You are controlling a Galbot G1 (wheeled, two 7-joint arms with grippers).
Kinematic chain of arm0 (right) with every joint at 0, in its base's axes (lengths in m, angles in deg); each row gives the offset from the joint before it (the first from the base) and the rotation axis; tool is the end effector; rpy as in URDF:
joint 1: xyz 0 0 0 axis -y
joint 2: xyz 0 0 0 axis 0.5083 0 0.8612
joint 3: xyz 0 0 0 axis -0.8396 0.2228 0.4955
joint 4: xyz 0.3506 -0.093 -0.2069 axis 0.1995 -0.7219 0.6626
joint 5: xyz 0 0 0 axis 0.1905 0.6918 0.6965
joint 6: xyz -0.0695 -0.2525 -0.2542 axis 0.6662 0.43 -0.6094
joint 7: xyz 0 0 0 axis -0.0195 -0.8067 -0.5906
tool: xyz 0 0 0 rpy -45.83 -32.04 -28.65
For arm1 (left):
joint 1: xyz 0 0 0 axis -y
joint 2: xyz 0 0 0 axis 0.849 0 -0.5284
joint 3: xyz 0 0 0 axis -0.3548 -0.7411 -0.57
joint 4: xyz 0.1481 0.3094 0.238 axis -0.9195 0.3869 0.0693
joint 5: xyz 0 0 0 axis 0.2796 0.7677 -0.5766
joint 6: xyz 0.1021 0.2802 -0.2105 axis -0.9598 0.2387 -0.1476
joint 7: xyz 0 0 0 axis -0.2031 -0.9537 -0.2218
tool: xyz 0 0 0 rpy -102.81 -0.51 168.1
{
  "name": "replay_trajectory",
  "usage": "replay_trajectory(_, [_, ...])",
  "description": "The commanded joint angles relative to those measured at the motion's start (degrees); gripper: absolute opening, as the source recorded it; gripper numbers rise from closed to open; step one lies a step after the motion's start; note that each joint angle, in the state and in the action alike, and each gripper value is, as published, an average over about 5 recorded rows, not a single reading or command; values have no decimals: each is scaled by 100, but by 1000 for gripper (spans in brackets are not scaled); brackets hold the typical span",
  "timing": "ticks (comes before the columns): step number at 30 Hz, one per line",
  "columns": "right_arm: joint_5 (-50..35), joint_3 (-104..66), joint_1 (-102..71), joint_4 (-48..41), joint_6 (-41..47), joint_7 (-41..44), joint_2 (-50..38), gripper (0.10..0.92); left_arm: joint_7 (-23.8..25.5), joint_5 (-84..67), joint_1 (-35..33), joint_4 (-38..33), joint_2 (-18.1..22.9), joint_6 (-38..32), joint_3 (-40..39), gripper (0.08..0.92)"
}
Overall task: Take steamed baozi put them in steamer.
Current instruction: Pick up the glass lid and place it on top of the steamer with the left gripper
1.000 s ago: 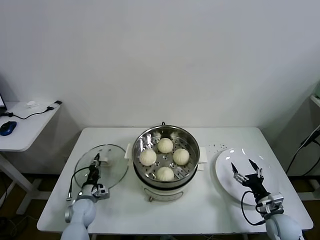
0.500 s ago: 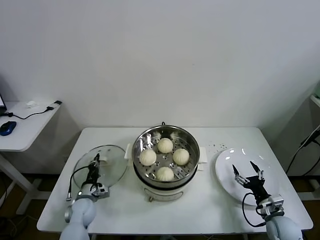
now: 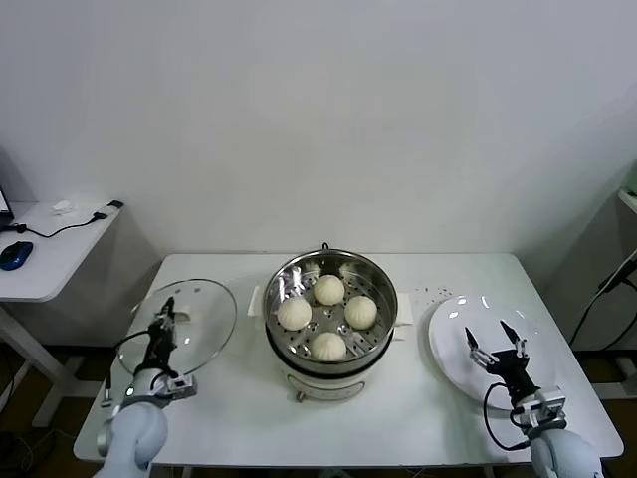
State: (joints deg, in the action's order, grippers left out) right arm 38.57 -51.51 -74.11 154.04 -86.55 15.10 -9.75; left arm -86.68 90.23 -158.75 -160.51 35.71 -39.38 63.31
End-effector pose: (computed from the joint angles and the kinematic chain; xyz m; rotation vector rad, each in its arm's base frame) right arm 0.2456 -0.2296 -0.4765 0.1562 -2.9825 0.1907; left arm 0.2819 0.1399 -0.4546 0.1484 -2.1326 -2.0793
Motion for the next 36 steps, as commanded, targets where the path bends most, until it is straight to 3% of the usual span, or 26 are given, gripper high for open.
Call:
replay_trajectory(1, [40, -17, 34, -49, -26, 13, 0, 823, 40, -171, -1322, -2323, -510, 965, 118, 150])
replay_trajectory(10, [225, 48, 141, -90, -37, -2, -64, 823, 541, 111, -1571, -3628, -1113, 2493, -672, 150])
replay_trajectory(14, [304, 104, 217, -136, -35, -25, -95, 823, 1006, 399, -1114, -3706, -1418, 3193, -1534, 150])
replay_trajectory(19, [351, 184, 346, -208, -21, -69, -124, 823, 2172, 1076, -113, -3692, -1479, 3739, -2866, 150])
replay_trajectory(24, [409, 218, 449, -267, -20, -101, -129, 823, 3224, 1797, 850, -3505, -944, 3967, -3821, 150])
replay_trajectory(27, [425, 209, 480, -316, -30, -109, -107, 823, 3489, 2074, 1172, -3211, -553, 4045, -4180, 150])
replay_trajectory(31, [444, 176, 502, -381, -60, -106, -71, 823, 3366, 2222, 1305, -2688, -35, 4107, -4379, 150])
replay_trajectory(36, [458, 125, 507, -412, -90, -102, -51, 823, 2877, 2243, 1388, -2050, 566, 4233, -4587, 150])
